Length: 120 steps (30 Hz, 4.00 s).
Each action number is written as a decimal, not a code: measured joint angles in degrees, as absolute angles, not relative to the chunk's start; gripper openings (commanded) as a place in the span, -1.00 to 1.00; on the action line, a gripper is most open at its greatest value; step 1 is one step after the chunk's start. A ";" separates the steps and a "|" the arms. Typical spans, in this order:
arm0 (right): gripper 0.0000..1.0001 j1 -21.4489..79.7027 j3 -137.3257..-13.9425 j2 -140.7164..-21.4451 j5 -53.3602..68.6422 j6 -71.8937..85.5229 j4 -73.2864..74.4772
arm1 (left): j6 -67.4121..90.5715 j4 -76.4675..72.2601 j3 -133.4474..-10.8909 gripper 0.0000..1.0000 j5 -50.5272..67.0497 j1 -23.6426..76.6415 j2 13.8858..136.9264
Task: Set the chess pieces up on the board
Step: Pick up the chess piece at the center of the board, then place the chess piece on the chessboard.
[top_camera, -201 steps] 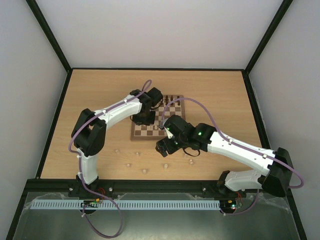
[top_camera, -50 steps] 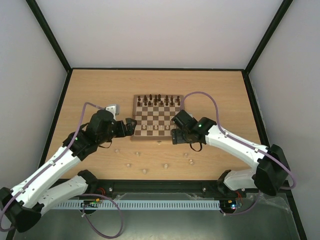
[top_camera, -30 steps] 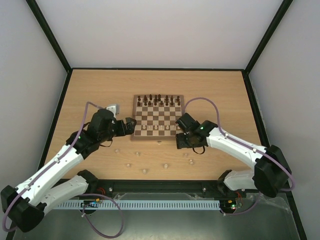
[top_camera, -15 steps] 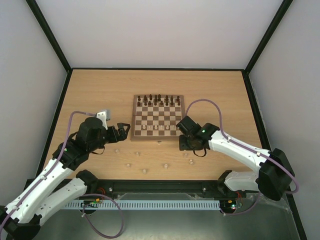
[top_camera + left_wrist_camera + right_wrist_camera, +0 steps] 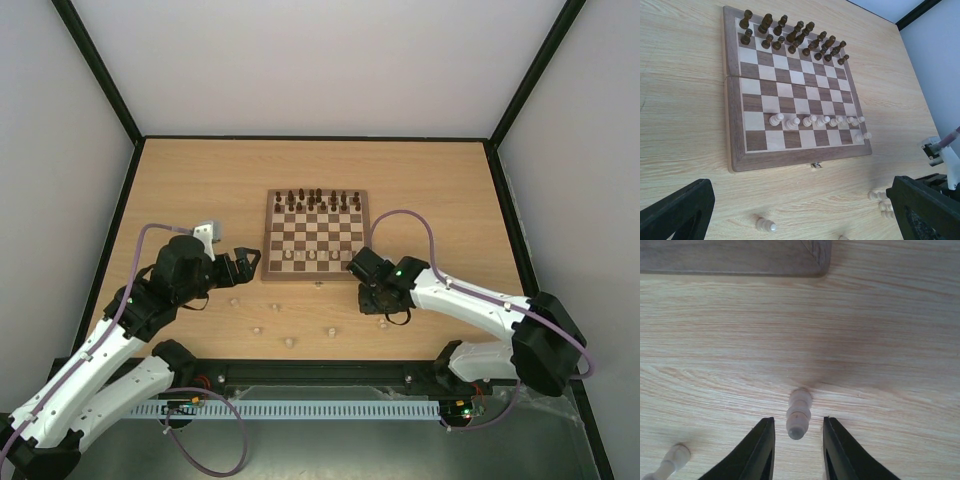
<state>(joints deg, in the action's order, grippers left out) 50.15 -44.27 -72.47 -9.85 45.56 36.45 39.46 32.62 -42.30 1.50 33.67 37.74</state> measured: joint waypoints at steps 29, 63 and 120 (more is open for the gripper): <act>-0.87 51.09 -43.42 -76.47 -8.67 45.25 34.76 | 39.46 32.64 -42.00 0.98 1.54 33.67 37.47; -0.88 45.74 -79.90 -102.69 -9.10 27.38 44.03 | 39.44 32.93 -42.00 0.98 1.50 33.67 37.54; -0.86 44.47 -80.79 -106.39 -6.22 24.80 41.95 | 39.44 32.88 -42.00 0.99 1.48 33.67 38.11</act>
